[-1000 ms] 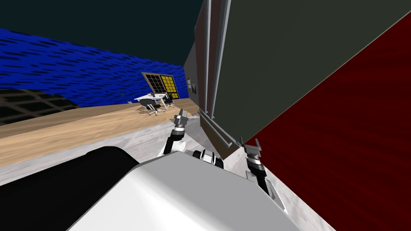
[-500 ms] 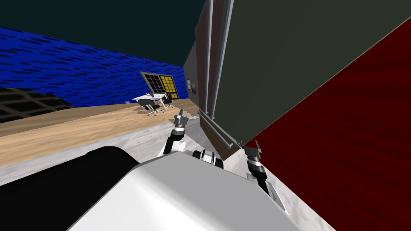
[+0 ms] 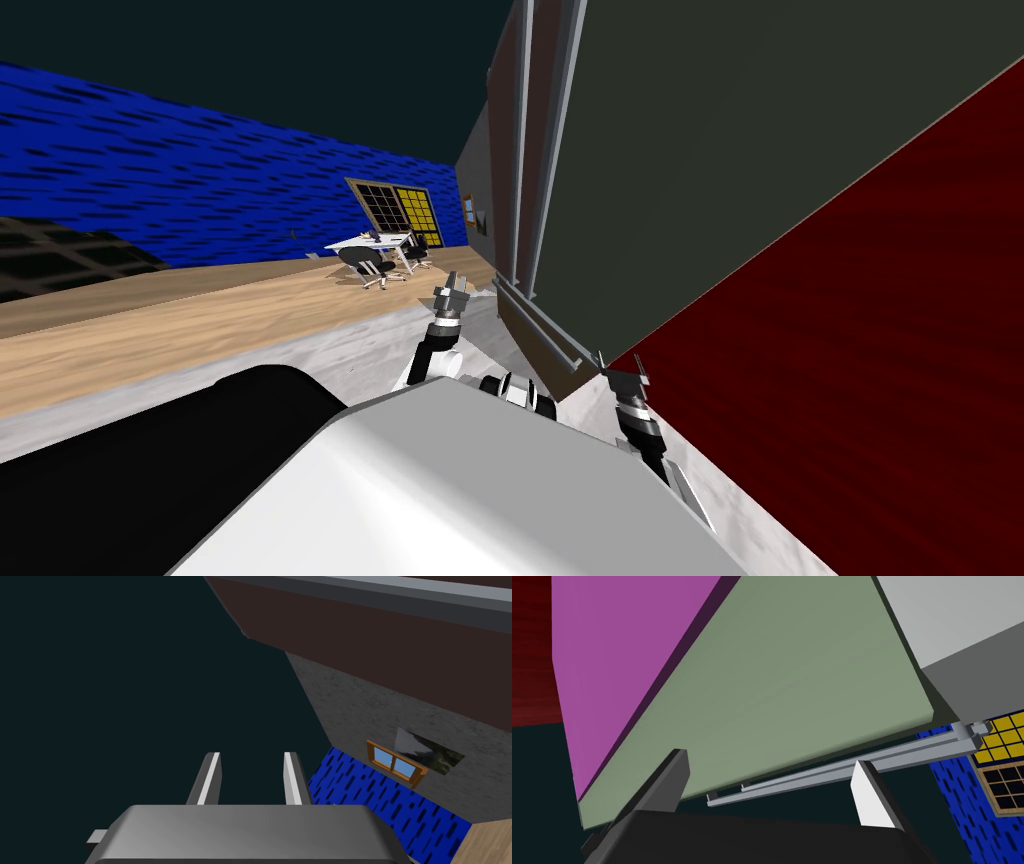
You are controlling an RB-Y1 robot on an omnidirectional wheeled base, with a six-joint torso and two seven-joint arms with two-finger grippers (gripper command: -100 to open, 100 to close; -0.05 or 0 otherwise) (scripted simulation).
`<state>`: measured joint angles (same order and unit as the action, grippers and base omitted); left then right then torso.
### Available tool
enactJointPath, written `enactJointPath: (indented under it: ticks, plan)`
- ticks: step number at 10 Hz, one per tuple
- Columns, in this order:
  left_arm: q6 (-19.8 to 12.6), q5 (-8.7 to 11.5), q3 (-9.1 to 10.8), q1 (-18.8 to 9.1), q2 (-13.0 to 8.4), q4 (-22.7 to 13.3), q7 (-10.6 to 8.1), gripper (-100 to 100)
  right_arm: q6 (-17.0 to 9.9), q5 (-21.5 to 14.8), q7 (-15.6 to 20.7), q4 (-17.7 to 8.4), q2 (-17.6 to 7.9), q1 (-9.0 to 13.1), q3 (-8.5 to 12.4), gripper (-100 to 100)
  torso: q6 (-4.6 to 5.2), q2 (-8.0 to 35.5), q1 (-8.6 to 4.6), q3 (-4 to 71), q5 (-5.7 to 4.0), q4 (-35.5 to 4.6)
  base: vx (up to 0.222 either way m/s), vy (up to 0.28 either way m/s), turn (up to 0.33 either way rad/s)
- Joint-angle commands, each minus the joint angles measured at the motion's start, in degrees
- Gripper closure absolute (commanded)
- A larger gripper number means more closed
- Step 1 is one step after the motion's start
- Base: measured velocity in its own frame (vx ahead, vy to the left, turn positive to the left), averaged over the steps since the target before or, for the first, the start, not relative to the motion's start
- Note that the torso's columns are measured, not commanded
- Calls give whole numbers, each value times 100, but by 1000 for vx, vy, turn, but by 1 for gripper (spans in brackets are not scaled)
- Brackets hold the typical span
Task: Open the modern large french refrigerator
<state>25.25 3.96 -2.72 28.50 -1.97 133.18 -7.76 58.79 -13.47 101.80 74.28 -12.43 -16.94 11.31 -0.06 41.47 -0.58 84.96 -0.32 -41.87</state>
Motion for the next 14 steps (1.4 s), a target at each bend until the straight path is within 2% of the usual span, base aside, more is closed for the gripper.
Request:
enactJointPath:
  ticks: [1,2,3,5,6,7,8,9,10,11,12,14]
  plan:
    - [0,0,0,0,0,0,0,0,49,-137,437,-350,-20,21,95,-100,3,-8,-3,3,-2,4,27,24,-21]
    - [0,0,0,0,0,0,0,0,49,-137,535,-350,-20,21,95,-100,2,-12,-9,5,-4,6,10,15,-9]
    - [0,0,0,0,0,0,0,0,181,-264,712,-525,-27,40,173,-100,-3,-20,-19,8,-9,9,9,21,-18]
    - [0,0,0,0,0,0,0,0,181,-264,944,-640,-27,40,173,-100,4,-28,-25,11,-12,15,19,16,-8]
    - [0,0,0,0,0,0,0,0,309,-390,1117,-818,-30,54,250,-100,3,-34,-35,14,-17,17,28,22,-19]
    - [0,0,0,0,0,0,0,0,309,-390,1264,-923,-30,54,250,-100,5,-38,-34,17,-17,18,24,18,-20]
    - [0,0,0,0,0,0,0,0,309,-390,1336,-923,-30,54,250,-100,2,-36,-35,14,-17,18,6,8,6]
    - [0,0,0,0,0,0,0,0,433,-514,1501,-1063,-29,64,327,-100,6,-35,-46,13,-21,19,14,19,-16]
    - [0,0,0,0,0,0,0,0,433,-514,1647,-1200,-29,64,327,-100,7,-39,-47,14,-21,20,21,14,-13]
    - [0,0,0,0,0,0,0,0,433,-514,1710,-1200,-29,64,327,-100,8,-41,-49,13,-24,24,10,4,0]
    - [0,0,0,0,0,0,0,0,551,-636,1912,-1386,-23,71,402,-100,8,-42,-57,13,-33,32,29,11,6]
    - [0,0,0,0,0,0,0,0,551,-636,2068,-1470,-23,71,402,-100,20,-64,-79,22,-49,68,25,10,-6]
